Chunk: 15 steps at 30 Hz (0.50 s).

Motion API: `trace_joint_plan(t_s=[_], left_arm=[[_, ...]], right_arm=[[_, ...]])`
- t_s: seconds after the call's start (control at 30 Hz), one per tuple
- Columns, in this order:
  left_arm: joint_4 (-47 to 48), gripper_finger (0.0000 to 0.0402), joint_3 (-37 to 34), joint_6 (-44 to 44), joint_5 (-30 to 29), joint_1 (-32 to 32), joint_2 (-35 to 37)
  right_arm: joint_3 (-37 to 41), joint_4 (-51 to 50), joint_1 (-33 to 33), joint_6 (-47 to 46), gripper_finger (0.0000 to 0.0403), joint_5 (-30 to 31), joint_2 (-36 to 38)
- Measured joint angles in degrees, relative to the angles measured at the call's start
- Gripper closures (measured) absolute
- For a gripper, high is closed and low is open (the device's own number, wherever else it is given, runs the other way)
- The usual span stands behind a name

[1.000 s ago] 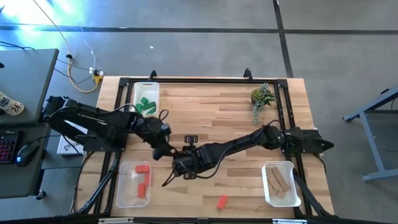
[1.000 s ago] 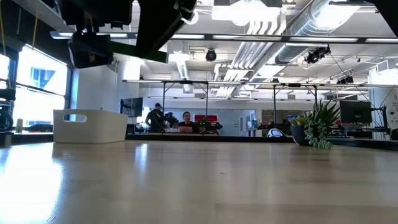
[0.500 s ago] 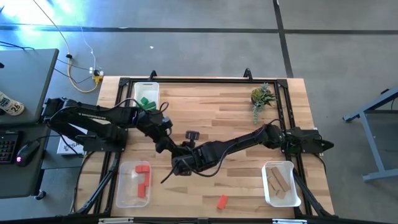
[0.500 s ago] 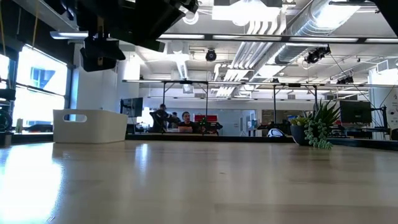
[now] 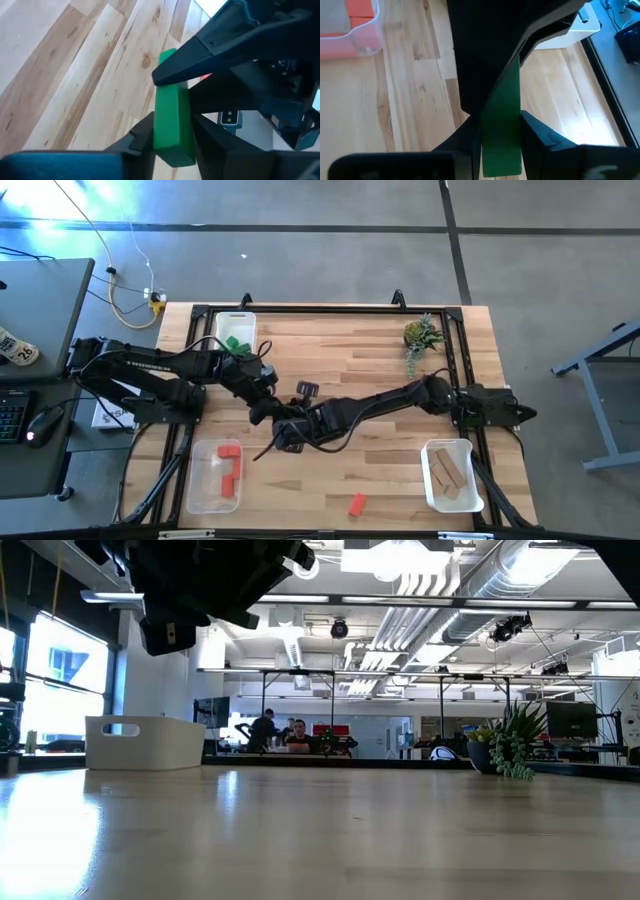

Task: Sort & place blocks by color
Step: Put the green block into the top white bin

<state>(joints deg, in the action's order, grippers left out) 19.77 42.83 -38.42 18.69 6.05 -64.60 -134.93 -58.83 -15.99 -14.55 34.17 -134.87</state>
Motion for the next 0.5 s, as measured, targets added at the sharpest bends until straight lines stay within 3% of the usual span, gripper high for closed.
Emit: trace_joint_plan(t_s=[0.17,0.37,0.5], left_arm=[[-0.06,0.0342,0.00,2.03,-0.93,0.15,0.02],[-0.06,0.0339,0.00,3.53,-0.19,1.93,0.02],[-0.05,0.0342,0.00,5.31,0.43,2.97,0.02]], right_arm=[[0.00,-0.32,0.43,0.21,0.0329,0.03,0.02],[0.00,-0.54,0.59,0.47,0.0328,0.13,0.02],[0.00,-0.79,0.83,0.89,0.0303,0.31,0.02]])
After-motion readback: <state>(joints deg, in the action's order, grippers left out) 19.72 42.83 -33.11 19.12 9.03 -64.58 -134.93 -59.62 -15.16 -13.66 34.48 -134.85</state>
